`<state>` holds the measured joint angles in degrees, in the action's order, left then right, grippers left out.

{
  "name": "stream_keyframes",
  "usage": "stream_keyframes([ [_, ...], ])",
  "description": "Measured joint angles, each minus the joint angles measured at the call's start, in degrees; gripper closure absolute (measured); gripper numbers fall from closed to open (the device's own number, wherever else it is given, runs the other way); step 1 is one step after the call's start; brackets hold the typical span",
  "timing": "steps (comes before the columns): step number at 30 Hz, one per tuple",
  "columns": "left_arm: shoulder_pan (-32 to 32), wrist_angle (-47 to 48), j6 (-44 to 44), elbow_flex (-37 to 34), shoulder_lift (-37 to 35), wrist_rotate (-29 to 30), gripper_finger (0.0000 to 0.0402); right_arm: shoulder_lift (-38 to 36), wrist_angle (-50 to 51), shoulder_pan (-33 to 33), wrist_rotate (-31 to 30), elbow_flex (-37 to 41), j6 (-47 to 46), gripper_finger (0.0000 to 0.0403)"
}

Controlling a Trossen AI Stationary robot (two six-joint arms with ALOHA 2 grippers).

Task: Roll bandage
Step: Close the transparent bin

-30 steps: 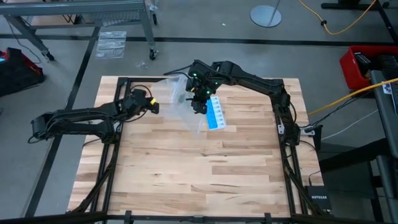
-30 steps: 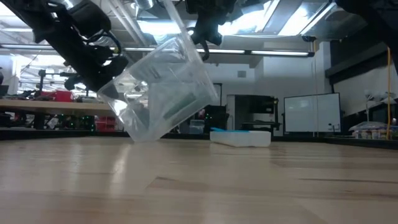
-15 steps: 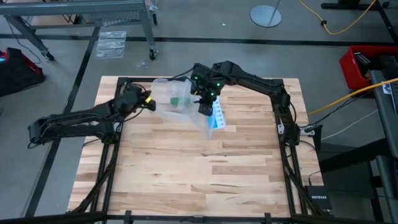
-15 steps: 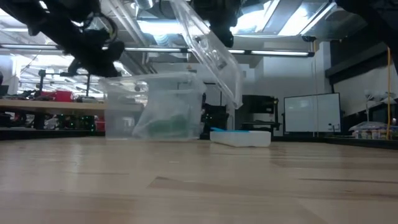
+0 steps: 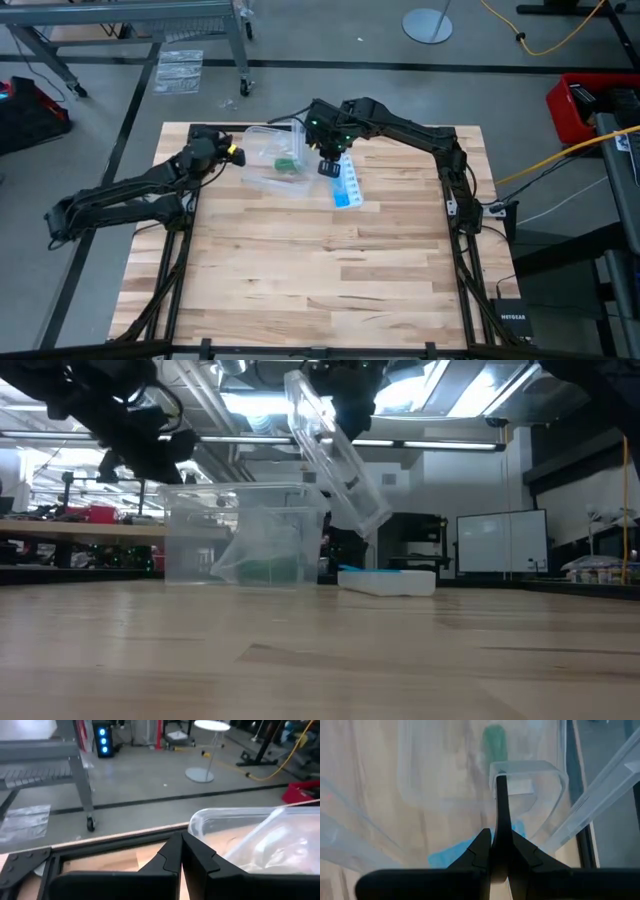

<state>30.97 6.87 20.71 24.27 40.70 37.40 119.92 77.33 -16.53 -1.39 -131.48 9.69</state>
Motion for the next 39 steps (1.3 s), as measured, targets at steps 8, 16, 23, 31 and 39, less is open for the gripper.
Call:
stream_keyframes([
  [8,2.42,-0.77,1.69,0.0,8.74,-5.08,0.0399,0.0,-4.49,0.0,0.51,0.0,0.02,0.0366],
  [16,2.4,-10.12,0.3,0.1,15.5,-10.09,0.0399,0.0,-4.55,0.01,0.82,0.0,0.02,0.0366],
  [23,1.91,-11.27,0.13,0.22,17.28,-11.32,0.0399,0.0,-4.41,0.01,-0.38,0.0,0.63,0.0366],
  [31,0.92,-14.54,-3.37,0.04,17.42,-13.84,0.0399,0.0,-4.86,0.01,-1.07,0.0,2.62,0.0366],
  [39,0.91,-15.03,-3.35,-0.04,17.43,-17.19,0.0399,0.0,-6.75,0.0,-1.05,0.0,2.62,0.0366],
])
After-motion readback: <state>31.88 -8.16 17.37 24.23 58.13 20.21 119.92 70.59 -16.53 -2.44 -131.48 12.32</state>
